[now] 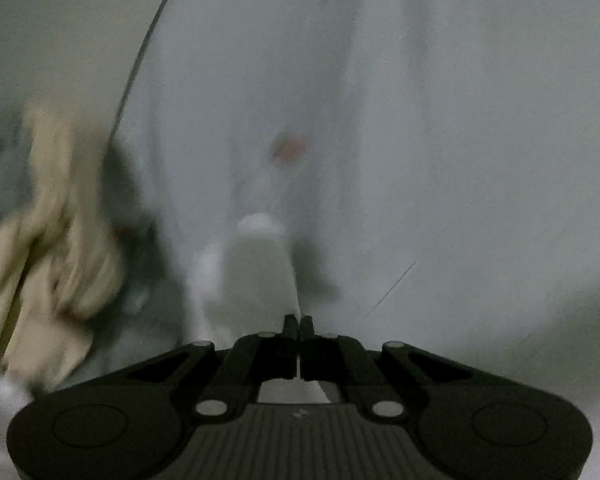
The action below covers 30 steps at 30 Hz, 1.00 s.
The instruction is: Fold clothes
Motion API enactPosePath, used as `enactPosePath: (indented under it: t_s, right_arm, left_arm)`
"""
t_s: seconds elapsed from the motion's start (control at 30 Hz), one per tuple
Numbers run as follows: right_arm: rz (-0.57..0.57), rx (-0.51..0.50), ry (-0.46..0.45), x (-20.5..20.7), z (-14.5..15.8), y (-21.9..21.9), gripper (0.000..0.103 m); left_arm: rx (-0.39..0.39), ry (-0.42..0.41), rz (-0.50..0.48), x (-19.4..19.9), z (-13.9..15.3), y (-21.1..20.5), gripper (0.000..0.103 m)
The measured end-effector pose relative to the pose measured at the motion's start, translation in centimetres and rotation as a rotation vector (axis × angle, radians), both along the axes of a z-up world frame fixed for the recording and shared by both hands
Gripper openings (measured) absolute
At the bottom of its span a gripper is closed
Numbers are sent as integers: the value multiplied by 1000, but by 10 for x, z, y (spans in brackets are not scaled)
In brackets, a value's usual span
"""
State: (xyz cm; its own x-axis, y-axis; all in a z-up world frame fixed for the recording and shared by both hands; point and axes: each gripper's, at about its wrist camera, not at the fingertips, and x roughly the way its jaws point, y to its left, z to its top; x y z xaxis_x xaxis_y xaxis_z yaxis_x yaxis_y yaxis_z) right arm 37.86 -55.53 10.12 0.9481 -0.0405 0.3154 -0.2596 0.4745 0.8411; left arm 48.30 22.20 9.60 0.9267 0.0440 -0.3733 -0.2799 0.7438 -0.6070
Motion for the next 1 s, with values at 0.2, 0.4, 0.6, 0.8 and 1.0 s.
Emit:
enactPosePath:
  t_s: [0.2, 0.4, 0.6, 0.8, 1.0]
  right_arm:
    - [-17, -152, 100, -43, 35, 4, 1]
    - [198, 122, 435, -22, -101, 27, 5]
    - [314, 152, 693, 29, -171, 79, 17]
    - [417, 246, 803, 117, -214, 115, 32]
    - [394, 430, 914, 196, -269, 140, 37]
  left_arm:
    - [95, -157, -63, -66, 42, -32, 0]
    - [129, -35, -98, -101, -9, -42, 0]
    - [72, 97, -57, -130, -63, -18, 0]
    - [-6, 174, 46, -124, -101, 22, 0]
    - [-38, 223, 138, -106, -116, 41, 0]
